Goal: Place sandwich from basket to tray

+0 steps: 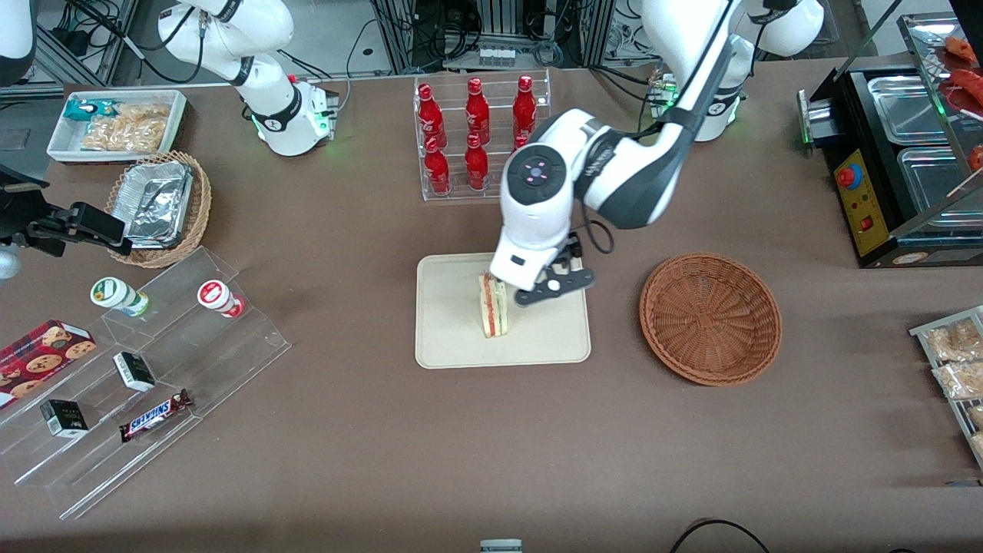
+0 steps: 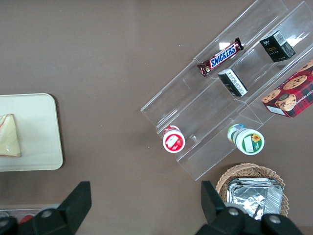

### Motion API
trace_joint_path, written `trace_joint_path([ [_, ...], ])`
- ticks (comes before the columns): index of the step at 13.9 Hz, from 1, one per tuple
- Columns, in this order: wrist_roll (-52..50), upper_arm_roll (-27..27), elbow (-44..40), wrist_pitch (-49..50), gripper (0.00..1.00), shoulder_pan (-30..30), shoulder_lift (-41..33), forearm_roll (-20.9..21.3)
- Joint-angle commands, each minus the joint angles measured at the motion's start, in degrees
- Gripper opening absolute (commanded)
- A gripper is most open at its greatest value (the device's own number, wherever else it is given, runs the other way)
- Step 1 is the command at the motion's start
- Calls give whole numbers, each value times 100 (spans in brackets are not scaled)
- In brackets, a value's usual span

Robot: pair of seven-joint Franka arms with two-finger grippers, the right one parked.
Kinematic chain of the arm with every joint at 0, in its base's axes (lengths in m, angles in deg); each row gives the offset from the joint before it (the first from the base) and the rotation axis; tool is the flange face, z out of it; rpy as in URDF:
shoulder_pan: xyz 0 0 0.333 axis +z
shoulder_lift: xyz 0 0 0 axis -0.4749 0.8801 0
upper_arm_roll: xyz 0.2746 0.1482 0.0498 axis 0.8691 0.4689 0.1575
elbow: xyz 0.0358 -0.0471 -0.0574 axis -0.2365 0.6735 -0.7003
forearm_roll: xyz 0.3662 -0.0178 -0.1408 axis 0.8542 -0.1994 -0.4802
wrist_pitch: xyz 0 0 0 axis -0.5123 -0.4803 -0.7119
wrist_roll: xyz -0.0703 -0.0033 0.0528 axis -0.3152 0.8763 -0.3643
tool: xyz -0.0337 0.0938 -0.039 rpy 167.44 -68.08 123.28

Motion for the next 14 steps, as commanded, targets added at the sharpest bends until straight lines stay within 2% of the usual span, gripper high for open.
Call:
trace_joint_path([
  [1, 250, 504, 396, 41, 100, -51, -254, -72],
  [8, 1506, 1558, 1353, 49, 100, -59, -1201, -81],
  [11, 1903, 1613, 1557, 295, 100, 19, -1625, -72],
  [12, 1999, 1491, 1540, 348, 100, 481, -1625, -81],
  [14, 2306, 1183, 1566, 488, 100, 843, -1739, -98],
])
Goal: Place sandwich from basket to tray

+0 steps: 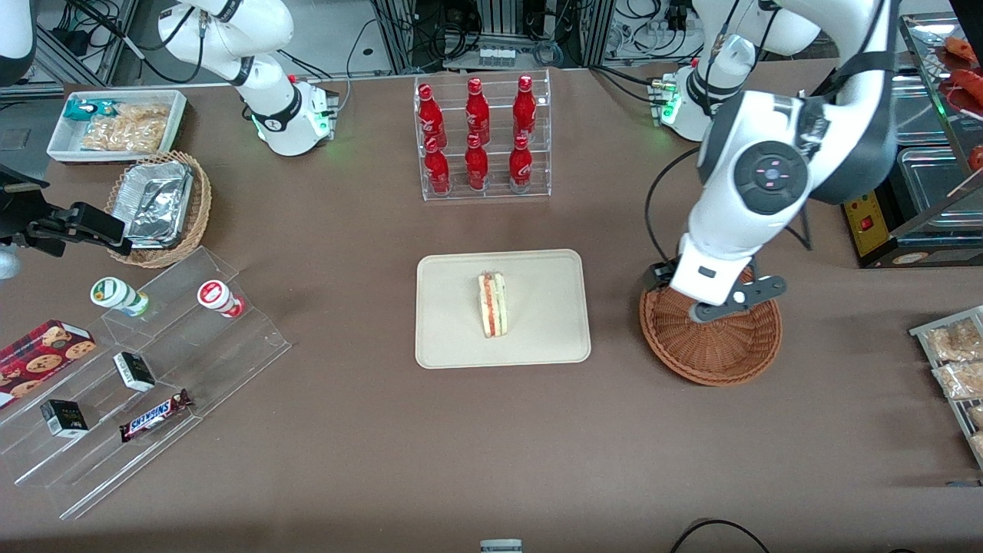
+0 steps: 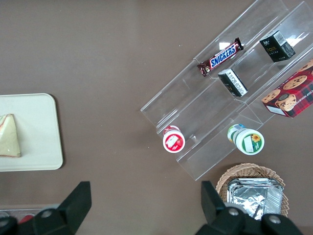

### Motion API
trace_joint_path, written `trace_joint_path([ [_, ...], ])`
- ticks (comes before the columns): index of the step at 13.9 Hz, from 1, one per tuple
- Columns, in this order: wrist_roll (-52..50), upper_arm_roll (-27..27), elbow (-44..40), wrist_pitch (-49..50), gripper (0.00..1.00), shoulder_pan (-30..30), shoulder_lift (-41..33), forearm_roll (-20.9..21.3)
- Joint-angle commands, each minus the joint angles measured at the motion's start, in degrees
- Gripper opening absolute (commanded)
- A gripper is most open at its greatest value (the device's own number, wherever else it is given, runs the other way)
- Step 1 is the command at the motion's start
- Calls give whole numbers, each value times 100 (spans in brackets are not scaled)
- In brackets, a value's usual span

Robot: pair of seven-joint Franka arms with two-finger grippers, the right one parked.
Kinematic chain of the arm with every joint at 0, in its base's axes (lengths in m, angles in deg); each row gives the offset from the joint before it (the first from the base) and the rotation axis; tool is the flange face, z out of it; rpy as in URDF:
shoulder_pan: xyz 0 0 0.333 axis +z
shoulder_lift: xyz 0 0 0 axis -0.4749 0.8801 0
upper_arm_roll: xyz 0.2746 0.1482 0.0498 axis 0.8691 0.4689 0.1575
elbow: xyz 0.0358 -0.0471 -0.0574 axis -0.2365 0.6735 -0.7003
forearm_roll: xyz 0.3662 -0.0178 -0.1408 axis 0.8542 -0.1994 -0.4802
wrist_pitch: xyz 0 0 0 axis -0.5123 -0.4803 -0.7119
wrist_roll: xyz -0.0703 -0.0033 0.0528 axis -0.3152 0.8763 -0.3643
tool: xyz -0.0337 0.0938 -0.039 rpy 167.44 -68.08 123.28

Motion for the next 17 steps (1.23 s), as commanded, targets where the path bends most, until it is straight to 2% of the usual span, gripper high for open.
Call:
trace_joint_path([
  [1, 584, -514, 141, 280, 100, 687, -259, -84],
  [4, 1296, -1427, 132, 720, 100, 1828, -566, -84],
  [9, 3105, -2378, 45, 1730, 100, 3543, -1155, -49],
  [12, 3942, -2450, -43, 1960, 100, 3897, -1401, 170],
  [17, 4093, -2406, -491, 1891, 100, 4108, -1402, 241],
])
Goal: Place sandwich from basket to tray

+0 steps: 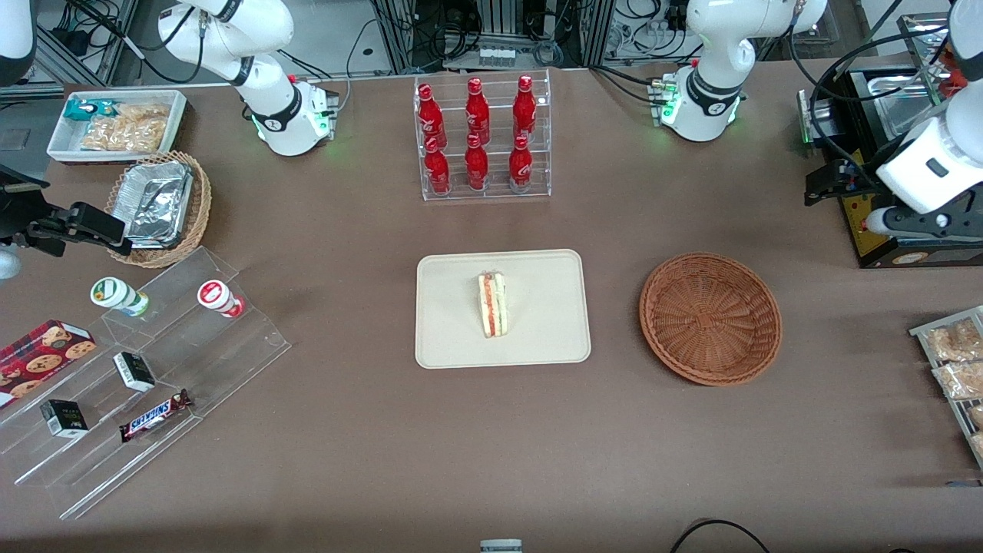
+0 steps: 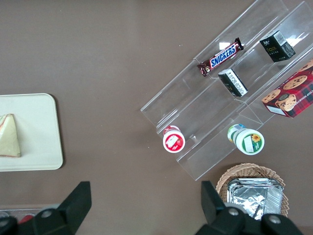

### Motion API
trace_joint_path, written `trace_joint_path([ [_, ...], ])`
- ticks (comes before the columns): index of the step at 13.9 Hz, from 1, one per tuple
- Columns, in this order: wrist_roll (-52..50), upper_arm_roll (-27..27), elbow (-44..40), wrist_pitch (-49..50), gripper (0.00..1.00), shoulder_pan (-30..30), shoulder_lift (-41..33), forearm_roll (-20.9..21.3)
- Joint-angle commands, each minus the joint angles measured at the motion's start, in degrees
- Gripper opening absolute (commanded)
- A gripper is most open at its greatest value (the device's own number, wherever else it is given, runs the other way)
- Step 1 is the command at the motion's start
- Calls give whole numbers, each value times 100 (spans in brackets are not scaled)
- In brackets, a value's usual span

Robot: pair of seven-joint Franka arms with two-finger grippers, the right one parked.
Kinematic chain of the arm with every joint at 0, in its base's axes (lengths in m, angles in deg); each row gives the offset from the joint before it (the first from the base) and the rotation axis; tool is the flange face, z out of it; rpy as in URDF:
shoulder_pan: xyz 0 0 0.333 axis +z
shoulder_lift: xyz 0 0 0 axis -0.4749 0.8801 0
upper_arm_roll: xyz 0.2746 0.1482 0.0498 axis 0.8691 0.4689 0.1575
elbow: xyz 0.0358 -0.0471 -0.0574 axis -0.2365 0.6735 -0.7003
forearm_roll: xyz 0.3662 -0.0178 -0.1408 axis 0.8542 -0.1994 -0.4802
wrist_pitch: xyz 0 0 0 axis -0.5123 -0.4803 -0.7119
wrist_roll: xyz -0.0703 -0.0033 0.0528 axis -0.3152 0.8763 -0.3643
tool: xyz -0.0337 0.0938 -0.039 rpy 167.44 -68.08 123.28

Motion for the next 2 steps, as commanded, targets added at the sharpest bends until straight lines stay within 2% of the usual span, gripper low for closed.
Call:
trace_joint_path([
  [1, 89, -98, -279, -13, 100, 123, 57, 97],
  [2, 72, -98, -288, -74, 100, 115, 57, 88],
])
